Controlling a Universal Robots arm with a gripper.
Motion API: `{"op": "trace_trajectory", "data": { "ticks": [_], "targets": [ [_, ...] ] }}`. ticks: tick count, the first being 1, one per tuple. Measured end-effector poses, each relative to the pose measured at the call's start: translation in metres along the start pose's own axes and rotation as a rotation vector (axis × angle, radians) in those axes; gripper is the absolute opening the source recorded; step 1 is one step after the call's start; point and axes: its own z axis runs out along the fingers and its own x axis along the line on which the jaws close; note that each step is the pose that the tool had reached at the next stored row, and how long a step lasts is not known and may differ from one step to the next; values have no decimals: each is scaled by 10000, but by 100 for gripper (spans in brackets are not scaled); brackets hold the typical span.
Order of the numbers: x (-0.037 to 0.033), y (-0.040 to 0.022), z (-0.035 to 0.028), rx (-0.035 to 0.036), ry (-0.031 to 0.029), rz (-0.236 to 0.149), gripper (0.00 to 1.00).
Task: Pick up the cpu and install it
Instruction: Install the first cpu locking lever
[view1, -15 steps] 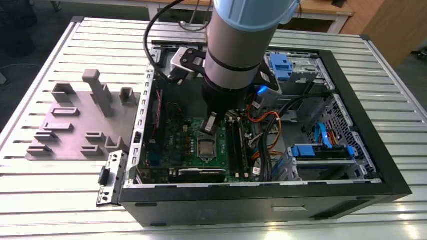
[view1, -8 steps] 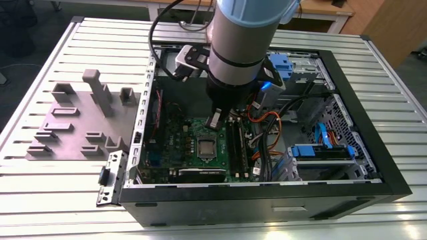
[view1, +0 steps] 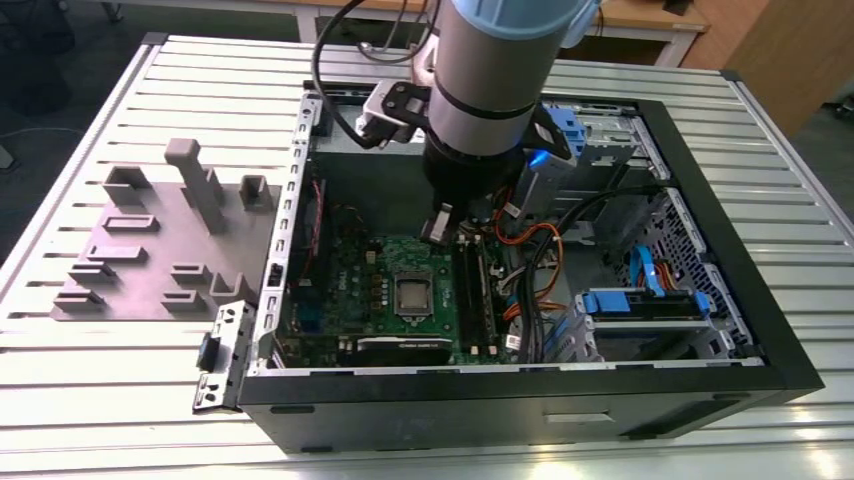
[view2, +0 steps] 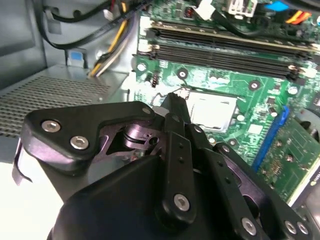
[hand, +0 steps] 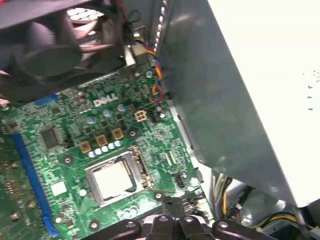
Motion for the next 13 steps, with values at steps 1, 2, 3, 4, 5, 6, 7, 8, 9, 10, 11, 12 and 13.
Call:
{"op": "trace_trajectory", "data": {
  "ticks": [1, 2, 3, 4, 5, 6, 7, 8, 9, 10, 11, 12, 13],
  "targets": [
    [-19, 3, 3, 6, -3, 0, 11],
    [-37, 5, 5, 9, -4, -1, 11],
    [-53, 5, 7, 13, -7, -3, 11],
    [-67, 5, 8, 16, -7, -3, 11],
    [-80, 3, 9, 19, -9, -3, 11],
    [-92, -1, 10, 22, -10, -3, 11],
    [-104, -5, 11, 23, -9, -3, 11],
    [-117, -8, 13, 24, -11, -3, 11],
    [-130, -12, 14, 25, -11, -4, 11],
    [-143, -13, 16, 25, -11, -3, 11],
    [-156, -12, 17, 25, -11, -2, 11],
    [-165, -12, 20, 24, -11, -13, 11],
    [-171, -10, 23, 20, -9, -47, 11]
  ]
}}
